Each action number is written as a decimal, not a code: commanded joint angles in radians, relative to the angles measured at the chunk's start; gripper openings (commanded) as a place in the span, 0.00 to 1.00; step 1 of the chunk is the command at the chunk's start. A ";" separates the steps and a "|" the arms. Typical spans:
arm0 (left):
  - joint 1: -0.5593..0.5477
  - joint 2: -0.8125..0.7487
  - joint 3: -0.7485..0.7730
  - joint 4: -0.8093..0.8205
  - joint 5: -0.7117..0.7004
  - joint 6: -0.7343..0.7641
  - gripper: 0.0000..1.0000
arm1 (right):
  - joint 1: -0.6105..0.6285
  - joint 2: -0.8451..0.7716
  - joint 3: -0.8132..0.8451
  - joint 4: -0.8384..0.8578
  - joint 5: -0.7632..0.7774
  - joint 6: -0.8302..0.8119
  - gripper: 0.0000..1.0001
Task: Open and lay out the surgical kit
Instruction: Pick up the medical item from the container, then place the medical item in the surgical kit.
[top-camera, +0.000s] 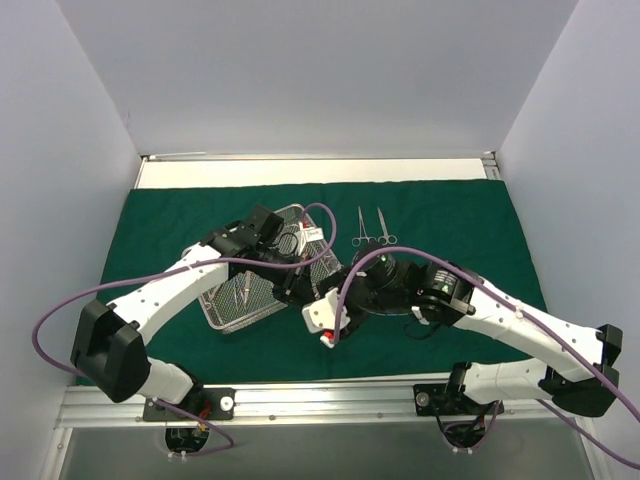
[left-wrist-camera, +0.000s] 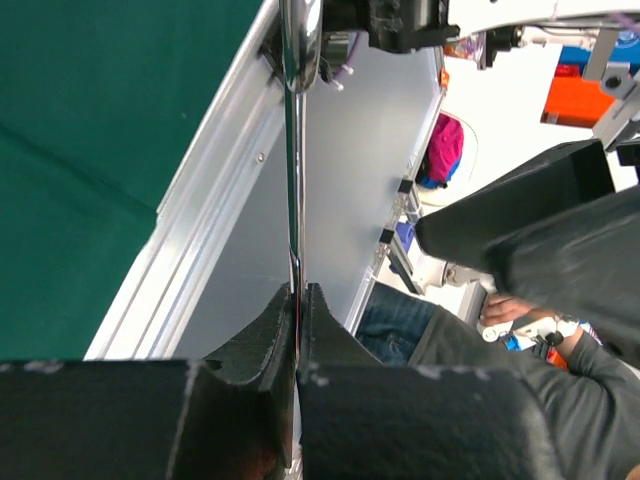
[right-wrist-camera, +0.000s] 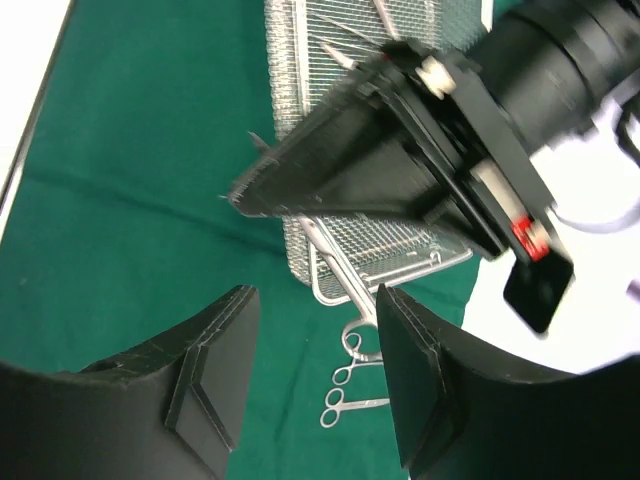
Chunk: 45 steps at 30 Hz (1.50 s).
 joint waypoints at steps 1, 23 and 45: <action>-0.017 -0.058 0.018 -0.007 0.049 0.006 0.02 | 0.031 0.033 0.070 -0.096 0.046 -0.056 0.50; -0.015 -0.100 0.019 0.055 0.106 -0.059 0.52 | -0.076 0.188 0.007 0.031 0.168 0.056 0.00; 0.575 0.226 0.282 -0.085 -0.244 0.019 0.58 | -0.856 0.692 0.215 0.275 0.219 1.024 0.00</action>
